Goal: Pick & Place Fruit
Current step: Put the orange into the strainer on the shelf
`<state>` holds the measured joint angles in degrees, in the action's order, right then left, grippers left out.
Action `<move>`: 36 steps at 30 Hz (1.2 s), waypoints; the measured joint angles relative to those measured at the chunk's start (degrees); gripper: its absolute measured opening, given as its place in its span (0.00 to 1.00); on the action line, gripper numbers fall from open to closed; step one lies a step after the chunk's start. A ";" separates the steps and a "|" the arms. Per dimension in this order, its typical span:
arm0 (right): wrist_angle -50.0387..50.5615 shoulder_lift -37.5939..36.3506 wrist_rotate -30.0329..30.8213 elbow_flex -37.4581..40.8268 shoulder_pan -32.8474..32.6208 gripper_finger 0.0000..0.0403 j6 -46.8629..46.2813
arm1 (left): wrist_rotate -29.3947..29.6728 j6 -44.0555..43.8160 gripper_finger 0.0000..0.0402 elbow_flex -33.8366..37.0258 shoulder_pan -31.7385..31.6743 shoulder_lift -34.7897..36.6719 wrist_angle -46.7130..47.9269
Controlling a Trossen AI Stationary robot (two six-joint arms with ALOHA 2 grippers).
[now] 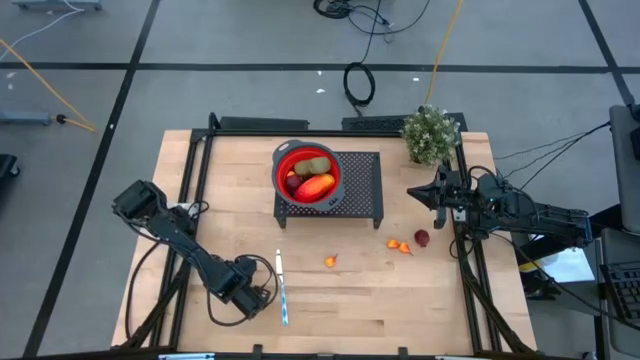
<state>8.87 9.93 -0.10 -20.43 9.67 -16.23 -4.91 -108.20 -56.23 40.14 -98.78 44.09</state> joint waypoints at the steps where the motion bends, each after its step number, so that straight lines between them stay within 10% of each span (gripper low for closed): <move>1: -0.01 -0.02 0.00 0.00 -0.01 0.00 0.00 | -0.04 0.00 0.68 0.00 0.00 0.00 0.17; 17: 0.01 0.00 0.02 0.00 0.00 0.00 0.83 | -0.12 -0.07 0.31 -0.02 0.00 0.00 0.23; 28: 0.01 -0.01 0.02 0.00 -0.01 0.00 0.85 | -3.78 0.53 0.29 -2.18 -0.39 0.91 -1.26; 36: 0.01 -0.01 0.02 0.00 -0.02 0.00 0.87 | 11.34 18.15 0.29 -4.31 -0.24 5.88 -11.98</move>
<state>8.88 9.92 -0.08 -20.43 9.65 -15.35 6.43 -90.05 -60.53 39.90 -92.90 32.12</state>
